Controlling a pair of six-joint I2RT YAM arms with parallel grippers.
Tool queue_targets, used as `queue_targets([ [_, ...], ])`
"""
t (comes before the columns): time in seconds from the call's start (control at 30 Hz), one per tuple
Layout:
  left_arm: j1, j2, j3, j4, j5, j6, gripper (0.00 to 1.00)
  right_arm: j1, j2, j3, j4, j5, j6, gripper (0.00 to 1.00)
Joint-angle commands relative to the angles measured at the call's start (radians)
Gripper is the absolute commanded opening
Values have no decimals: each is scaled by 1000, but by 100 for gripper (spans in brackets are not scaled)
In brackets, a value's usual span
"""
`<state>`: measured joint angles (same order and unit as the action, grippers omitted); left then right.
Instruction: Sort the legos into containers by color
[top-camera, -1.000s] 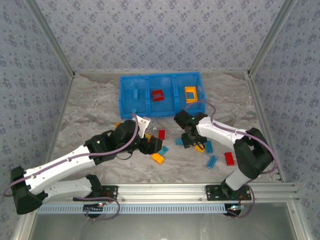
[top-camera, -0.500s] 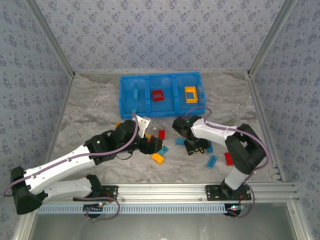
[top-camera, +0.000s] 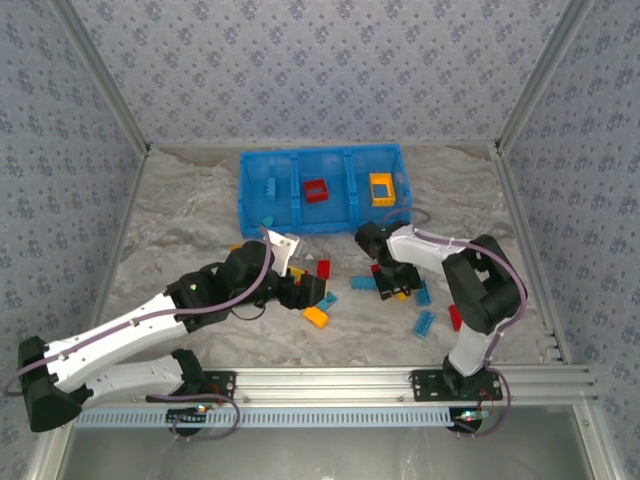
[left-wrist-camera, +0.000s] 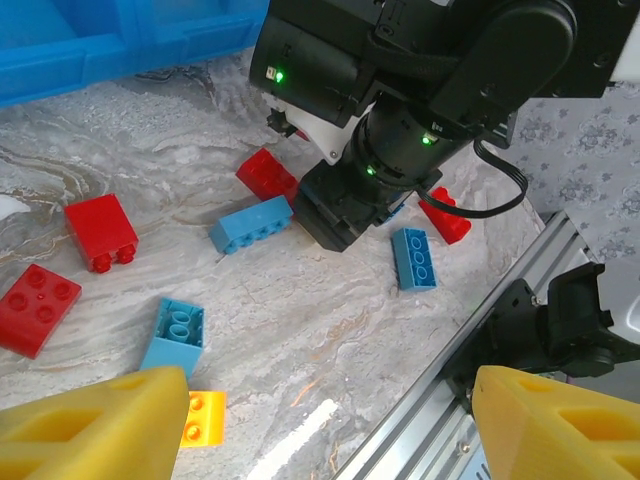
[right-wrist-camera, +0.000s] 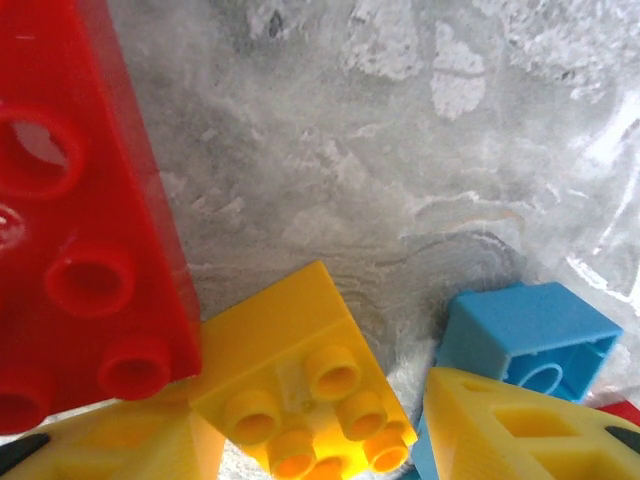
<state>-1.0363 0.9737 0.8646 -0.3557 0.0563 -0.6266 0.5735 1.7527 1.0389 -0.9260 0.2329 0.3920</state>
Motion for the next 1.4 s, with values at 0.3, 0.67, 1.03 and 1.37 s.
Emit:
queue_targets([
  [0.3,-7,-8,-23,64,49,-16,75,-67,-41,-52,96,-48,-12,30],
  [0.67,-14,22,19,97,-27,-15,75,-93,-290,46,71,-14,-1,26],
  [1.03,-21,143,145,103,-110,30,75,-198,140,506,245,-145,-71,24],
  [1.37,-28,170,157,112,-104,21,75,-287,392,784,303,-323,-87,24],
])
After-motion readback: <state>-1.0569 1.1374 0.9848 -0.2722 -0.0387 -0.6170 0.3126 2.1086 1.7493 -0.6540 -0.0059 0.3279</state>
